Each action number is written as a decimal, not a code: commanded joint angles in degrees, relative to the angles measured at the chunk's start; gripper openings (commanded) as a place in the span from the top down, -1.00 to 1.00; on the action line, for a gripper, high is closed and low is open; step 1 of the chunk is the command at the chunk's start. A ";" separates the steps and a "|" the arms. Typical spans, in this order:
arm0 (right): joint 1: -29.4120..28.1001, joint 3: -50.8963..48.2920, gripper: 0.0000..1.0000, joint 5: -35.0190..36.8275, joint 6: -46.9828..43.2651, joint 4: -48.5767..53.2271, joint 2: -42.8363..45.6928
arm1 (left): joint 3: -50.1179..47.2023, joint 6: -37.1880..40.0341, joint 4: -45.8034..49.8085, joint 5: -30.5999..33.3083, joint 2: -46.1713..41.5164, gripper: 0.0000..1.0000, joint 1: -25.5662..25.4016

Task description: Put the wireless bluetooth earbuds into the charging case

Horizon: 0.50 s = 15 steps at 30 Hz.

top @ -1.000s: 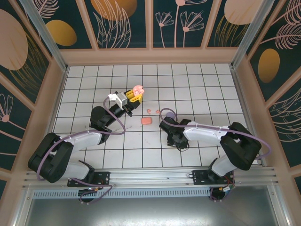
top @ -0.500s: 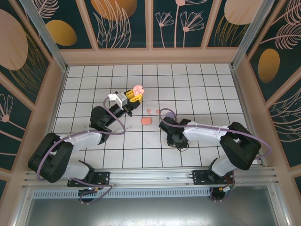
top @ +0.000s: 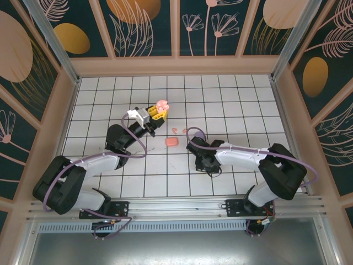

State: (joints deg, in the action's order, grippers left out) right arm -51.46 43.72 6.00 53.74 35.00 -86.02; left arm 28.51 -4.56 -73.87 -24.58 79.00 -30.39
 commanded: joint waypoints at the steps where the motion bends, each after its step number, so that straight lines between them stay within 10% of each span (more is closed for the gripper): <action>1: 0.57 -1.39 0.71 2.85 -1.06 0.28 0.13 | 1.55 0.70 -0.55 -0.21 -0.38 1.00 -0.27; 15: 1.47 2.76 0.73 5.16 -1.76 -5.59 12.15 | 3.73 2.49 2.94 -0.73 -1.47 1.00 -0.26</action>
State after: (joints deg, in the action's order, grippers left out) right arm -50.78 44.01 9.02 52.82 32.36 -76.93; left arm 30.17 -3.46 -71.24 -24.64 78.94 -30.39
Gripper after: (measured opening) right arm 0.135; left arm 0.213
